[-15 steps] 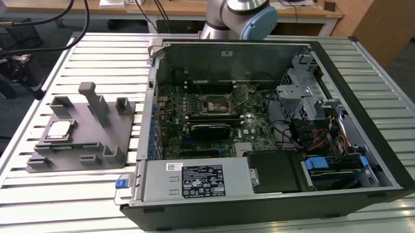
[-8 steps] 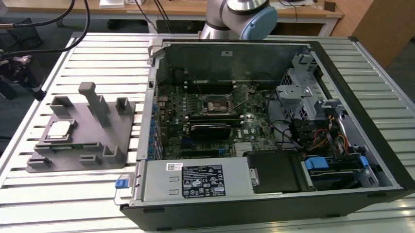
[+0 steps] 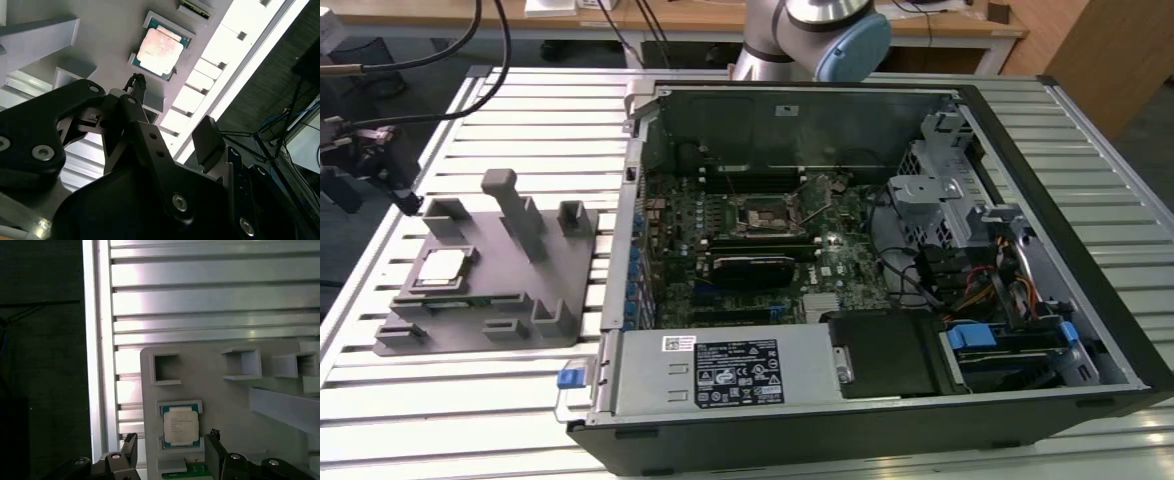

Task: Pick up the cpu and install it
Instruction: 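Pick up the cpu and move it towards the insertion slot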

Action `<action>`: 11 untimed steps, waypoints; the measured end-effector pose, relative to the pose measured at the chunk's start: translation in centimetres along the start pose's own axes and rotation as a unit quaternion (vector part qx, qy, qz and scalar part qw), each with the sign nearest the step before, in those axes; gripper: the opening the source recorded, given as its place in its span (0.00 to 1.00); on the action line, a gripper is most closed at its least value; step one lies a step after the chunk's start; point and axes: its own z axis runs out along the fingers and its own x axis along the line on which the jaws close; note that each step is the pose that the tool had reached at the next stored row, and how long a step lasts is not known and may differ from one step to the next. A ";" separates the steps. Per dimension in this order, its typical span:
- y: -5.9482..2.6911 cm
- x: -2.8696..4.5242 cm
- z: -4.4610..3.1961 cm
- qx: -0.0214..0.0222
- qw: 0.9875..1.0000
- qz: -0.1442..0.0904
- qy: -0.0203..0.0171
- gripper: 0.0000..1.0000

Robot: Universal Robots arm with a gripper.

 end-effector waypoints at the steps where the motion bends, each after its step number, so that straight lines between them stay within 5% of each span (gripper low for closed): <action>1: 0.00 -0.03 0.15 0.000 1.000 -0.005 0.000 0.64; 11: -0.38 -0.16 0.82 0.007 1.000 -0.021 0.000 0.64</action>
